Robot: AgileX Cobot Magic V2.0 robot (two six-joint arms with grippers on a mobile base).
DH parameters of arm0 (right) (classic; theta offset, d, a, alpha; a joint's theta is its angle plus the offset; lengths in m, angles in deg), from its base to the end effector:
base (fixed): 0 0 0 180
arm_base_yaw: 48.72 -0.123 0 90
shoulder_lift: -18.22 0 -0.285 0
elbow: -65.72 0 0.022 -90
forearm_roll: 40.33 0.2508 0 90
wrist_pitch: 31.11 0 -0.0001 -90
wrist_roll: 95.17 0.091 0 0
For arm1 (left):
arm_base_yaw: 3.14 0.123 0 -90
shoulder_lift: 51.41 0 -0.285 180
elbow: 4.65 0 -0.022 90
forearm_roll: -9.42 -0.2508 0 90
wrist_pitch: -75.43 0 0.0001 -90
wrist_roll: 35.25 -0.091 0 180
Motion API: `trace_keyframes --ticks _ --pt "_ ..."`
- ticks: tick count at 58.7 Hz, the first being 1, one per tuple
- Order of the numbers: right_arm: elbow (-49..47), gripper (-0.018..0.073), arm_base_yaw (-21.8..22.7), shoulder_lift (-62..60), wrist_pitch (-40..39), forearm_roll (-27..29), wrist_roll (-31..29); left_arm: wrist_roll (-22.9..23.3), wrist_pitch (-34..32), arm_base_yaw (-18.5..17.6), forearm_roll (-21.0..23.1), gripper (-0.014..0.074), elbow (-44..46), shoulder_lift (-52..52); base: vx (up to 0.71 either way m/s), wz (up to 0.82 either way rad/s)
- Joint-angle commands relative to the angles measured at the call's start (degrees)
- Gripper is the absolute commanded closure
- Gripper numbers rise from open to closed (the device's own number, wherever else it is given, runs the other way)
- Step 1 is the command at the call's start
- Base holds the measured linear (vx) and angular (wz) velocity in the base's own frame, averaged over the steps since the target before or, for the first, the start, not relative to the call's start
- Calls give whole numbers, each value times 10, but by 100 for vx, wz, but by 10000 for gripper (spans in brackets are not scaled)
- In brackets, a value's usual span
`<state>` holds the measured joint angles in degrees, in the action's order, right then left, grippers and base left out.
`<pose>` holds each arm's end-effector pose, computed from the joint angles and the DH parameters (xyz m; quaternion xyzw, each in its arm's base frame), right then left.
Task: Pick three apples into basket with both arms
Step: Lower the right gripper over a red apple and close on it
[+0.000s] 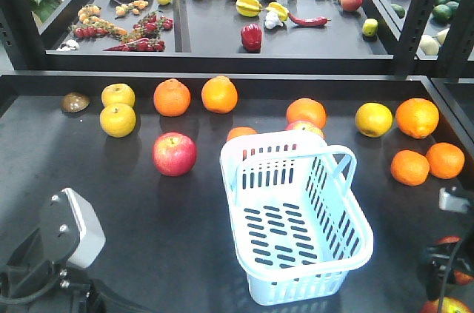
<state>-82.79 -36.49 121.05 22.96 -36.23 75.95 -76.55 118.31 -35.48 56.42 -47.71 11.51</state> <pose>0.2404 -0.0467 0.1515 -0.0522 -0.9956 -0.0403 0.0669 0.1192 -0.1292 0.2699 0.3624 0.8322 -0.3195 0.2719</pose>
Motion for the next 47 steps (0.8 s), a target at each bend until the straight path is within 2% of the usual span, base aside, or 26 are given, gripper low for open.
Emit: trace_keyframes --ticks 1,33,39,44,47 --pt "-11 -12 4 8 -1 -12 -6 2 -15 -3 27 603 13 -7 0 0" --pt "-11 -7 4 113 -25 -4 -3 2 -15 -3 27 603 13 -7 0 0" --pt "-11 36 4 115 -27 -4 -6 2 -15 -3 27 603 13 -7 0 0" --pt "-11 113 4 106 -39 -6 -6 2 -15 -3 27 603 13 -7 0 0" --pt "-11 190 4 91 -45 -6 -6 2 -15 -3 27 603 13 -7 0 0"
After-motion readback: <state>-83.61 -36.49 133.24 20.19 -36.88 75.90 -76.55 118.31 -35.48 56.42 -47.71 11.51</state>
